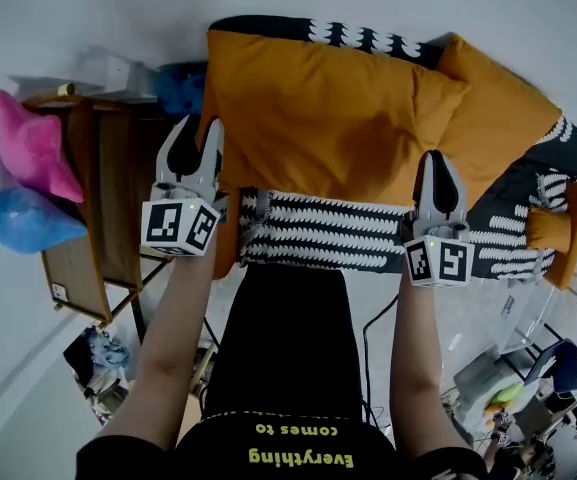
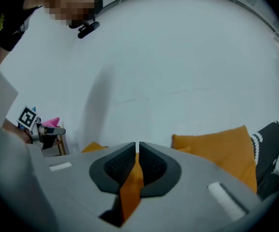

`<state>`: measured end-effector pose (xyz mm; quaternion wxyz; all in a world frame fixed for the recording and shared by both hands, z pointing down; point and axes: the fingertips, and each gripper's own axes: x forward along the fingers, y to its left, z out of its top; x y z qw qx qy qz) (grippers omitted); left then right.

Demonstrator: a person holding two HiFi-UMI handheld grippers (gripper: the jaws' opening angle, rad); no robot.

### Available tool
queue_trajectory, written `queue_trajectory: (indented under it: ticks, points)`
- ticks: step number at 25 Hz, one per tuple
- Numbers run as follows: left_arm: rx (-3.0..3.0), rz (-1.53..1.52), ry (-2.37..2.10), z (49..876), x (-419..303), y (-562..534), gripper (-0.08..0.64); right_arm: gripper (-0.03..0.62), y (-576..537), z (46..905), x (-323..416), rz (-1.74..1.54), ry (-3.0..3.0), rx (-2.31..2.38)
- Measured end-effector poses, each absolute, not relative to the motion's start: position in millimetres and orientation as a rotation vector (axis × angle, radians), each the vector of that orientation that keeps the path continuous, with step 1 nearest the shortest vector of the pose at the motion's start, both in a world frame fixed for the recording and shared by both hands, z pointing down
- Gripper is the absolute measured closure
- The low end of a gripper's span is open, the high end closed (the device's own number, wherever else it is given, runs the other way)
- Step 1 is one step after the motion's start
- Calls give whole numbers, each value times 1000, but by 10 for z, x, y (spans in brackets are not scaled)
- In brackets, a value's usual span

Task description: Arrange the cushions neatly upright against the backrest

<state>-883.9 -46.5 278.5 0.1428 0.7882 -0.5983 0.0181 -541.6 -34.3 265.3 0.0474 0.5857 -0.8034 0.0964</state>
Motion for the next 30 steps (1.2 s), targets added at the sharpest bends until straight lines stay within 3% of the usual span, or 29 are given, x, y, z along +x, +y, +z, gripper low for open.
queue_trajectory:
  ticks: [3, 30]
  points:
    - [2288, 37, -1740, 2439, -8841, -362, 561, 581, -187, 2318, -5530, 259, -2468, 1769]
    - [2519, 152, -1496, 1295, -8483, -67, 561, 581, 214, 1111, -6048, 383, -2564, 1807]
